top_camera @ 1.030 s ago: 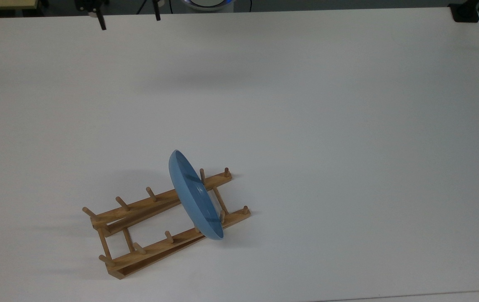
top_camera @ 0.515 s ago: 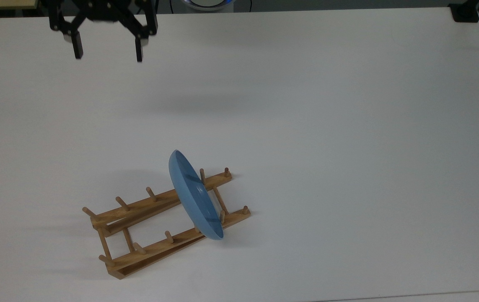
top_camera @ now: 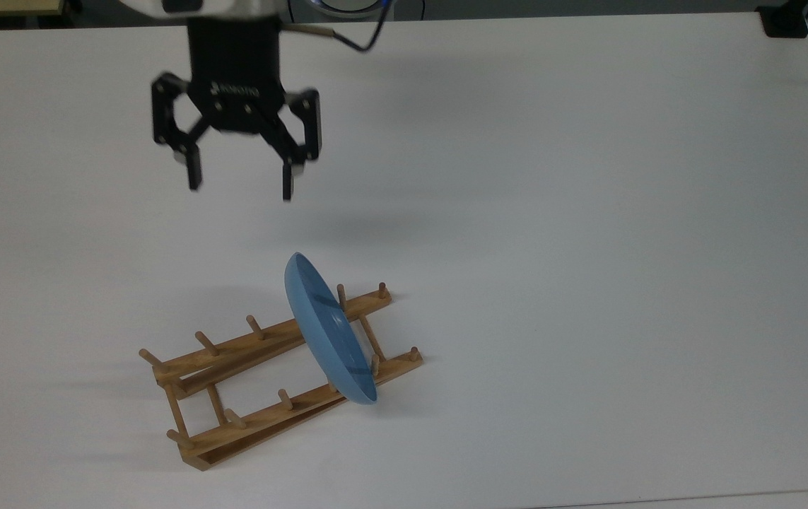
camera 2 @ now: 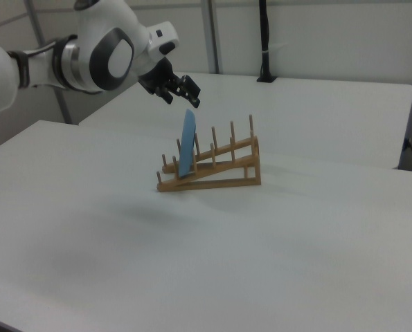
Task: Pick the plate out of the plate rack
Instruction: 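Lower the open gripper onto the rim of the blue plate, then close the gripper on the blue plate's rim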
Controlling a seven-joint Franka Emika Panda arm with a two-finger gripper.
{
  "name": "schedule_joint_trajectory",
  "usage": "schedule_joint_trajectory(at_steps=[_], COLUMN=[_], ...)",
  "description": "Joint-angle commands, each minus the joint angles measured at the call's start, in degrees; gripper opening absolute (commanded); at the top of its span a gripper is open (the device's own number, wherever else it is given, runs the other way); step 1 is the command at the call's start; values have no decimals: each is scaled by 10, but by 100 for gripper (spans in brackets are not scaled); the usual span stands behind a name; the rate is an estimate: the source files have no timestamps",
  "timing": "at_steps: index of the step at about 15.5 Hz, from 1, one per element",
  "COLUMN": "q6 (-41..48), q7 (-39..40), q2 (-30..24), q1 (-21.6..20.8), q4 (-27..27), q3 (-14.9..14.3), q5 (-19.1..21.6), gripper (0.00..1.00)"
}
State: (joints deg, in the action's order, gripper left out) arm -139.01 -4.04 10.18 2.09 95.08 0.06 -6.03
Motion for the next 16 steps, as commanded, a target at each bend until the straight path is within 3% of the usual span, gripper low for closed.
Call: schedule_joint_trajectory(at_steps=[1, 4, 8, 14, 16], q6=[-71, -98, -115, -117, -116], q7=[-100, -177, -242, -287, -297], q2=[41, 63, 82, 95, 95], q1=[-23, -28, -31, -42, -43], q4=[5, 5, 4, 4, 3], q3=[-3, -3, -2, -2, -2], q5=[-70, -143, -205, -247, -248], gripper=[88, 89, 89, 82, 73])
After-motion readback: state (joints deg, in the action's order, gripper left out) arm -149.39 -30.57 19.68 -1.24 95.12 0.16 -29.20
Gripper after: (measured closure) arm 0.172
